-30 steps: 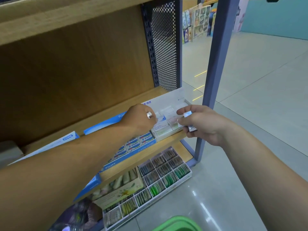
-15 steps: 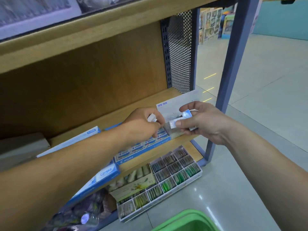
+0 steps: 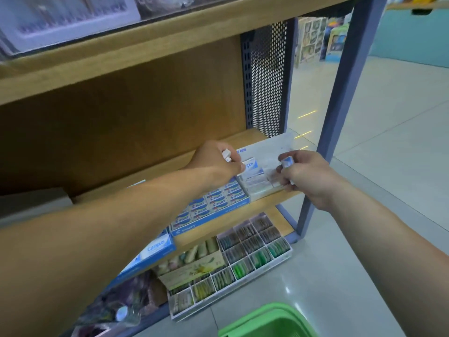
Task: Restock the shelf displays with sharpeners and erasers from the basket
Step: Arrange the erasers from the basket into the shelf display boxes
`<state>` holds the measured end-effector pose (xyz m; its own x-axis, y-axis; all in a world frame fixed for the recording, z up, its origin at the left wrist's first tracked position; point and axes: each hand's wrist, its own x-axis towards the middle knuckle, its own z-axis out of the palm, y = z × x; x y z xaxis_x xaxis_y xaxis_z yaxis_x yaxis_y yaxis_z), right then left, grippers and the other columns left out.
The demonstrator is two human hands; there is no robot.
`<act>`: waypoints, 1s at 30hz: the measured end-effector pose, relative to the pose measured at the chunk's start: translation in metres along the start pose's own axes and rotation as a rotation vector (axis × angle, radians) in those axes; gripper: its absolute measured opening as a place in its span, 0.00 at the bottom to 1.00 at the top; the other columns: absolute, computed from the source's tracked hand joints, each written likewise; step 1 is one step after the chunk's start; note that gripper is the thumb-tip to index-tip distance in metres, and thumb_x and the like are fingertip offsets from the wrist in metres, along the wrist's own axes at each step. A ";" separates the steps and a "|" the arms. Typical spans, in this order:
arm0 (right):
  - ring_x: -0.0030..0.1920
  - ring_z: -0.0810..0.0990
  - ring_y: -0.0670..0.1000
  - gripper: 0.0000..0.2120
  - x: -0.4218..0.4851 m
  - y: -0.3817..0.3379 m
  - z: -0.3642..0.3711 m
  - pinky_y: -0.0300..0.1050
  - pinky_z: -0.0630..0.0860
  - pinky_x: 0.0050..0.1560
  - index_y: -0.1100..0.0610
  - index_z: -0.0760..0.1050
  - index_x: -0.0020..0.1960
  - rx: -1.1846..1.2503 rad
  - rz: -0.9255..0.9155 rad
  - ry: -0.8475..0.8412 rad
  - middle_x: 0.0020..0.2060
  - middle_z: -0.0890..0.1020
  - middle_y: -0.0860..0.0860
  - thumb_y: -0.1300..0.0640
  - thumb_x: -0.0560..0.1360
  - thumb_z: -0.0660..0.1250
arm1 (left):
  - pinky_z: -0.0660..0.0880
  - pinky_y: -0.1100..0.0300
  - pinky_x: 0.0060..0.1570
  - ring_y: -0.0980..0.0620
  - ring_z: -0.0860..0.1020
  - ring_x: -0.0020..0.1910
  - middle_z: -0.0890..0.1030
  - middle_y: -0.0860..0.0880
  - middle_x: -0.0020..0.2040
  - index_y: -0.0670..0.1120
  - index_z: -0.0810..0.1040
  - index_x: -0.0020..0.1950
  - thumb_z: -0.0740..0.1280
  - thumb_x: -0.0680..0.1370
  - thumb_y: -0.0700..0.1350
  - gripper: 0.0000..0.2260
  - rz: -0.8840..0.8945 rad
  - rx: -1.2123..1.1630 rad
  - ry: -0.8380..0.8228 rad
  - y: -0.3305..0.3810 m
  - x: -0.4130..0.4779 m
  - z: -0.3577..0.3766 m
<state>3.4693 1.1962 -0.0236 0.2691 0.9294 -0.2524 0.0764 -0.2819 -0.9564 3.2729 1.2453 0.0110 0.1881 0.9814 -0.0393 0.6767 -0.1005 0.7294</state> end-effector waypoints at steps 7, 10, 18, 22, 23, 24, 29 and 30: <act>0.38 0.88 0.60 0.08 0.004 0.008 -0.018 0.51 0.86 0.39 0.64 0.78 0.50 0.117 -0.058 0.166 0.41 0.86 0.61 0.64 0.74 0.75 | 0.67 0.77 0.28 0.63 0.75 0.35 0.80 0.57 0.38 0.45 0.86 0.47 0.79 0.74 0.44 0.05 0.126 0.032 -0.002 0.013 0.051 0.056; 0.30 0.84 0.57 0.08 0.005 0.011 -0.025 0.48 0.82 0.30 0.60 0.79 0.50 0.044 -0.073 0.193 0.39 0.86 0.58 0.57 0.75 0.76 | 0.73 0.69 0.35 0.58 0.78 0.38 0.82 0.55 0.39 0.45 0.86 0.45 0.78 0.74 0.44 0.04 0.157 0.075 -0.007 0.014 0.063 0.069; 0.41 0.88 0.60 0.09 0.004 0.023 -0.032 0.52 0.86 0.45 0.63 0.79 0.56 0.298 0.009 0.038 0.44 0.86 0.60 0.71 0.78 0.67 | 0.78 0.55 0.54 0.49 0.81 0.53 0.85 0.51 0.51 0.50 0.86 0.50 0.70 0.80 0.50 0.06 0.206 0.349 -0.145 0.007 0.063 0.073; 0.43 0.88 0.62 0.13 0.004 0.019 -0.031 0.54 0.86 0.48 0.65 0.77 0.57 0.316 0.067 0.008 0.47 0.85 0.64 0.75 0.75 0.66 | 0.74 0.60 0.58 0.51 0.79 0.59 0.83 0.53 0.58 0.52 0.85 0.55 0.71 0.79 0.49 0.06 0.225 0.321 -0.097 0.003 0.055 0.067; 0.43 0.88 0.62 0.12 0.005 0.019 -0.031 0.53 0.86 0.46 0.65 0.77 0.57 0.306 0.066 0.012 0.47 0.85 0.65 0.75 0.75 0.67 | 0.73 0.61 0.58 0.52 0.79 0.60 0.82 0.53 0.60 0.52 0.84 0.57 0.71 0.80 0.49 0.08 0.240 0.302 -0.062 0.004 0.052 0.065; 0.42 0.88 0.61 0.12 0.005 0.018 -0.031 0.53 0.86 0.45 0.66 0.77 0.57 0.289 0.058 0.014 0.47 0.85 0.65 0.74 0.75 0.69 | 0.73 0.63 0.58 0.54 0.79 0.60 0.82 0.53 0.61 0.51 0.83 0.59 0.71 0.80 0.50 0.09 0.247 0.246 -0.040 0.006 0.049 0.062; 0.41 0.88 0.58 0.11 0.003 0.006 -0.024 0.53 0.86 0.46 0.66 0.80 0.55 0.189 -0.006 -0.039 0.43 0.86 0.62 0.69 0.74 0.75 | 0.69 0.69 0.25 0.58 0.74 0.25 0.84 0.50 0.42 0.50 0.84 0.52 0.71 0.80 0.50 0.06 0.093 -0.134 -0.139 0.016 0.027 0.046; 0.41 0.88 0.57 0.11 0.001 0.002 -0.021 0.52 0.86 0.45 0.66 0.80 0.55 0.190 -0.007 -0.060 0.42 0.86 0.62 0.69 0.74 0.75 | 0.67 0.69 0.23 0.58 0.73 0.22 0.81 0.50 0.36 0.50 0.84 0.50 0.72 0.80 0.50 0.05 0.074 -0.122 -0.120 0.015 0.022 0.042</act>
<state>3.4895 1.1917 -0.0232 0.2109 0.9453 -0.2488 -0.1059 -0.2310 -0.9672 3.3172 1.2588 -0.0073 0.3224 0.9448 -0.0586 0.5677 -0.1434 0.8106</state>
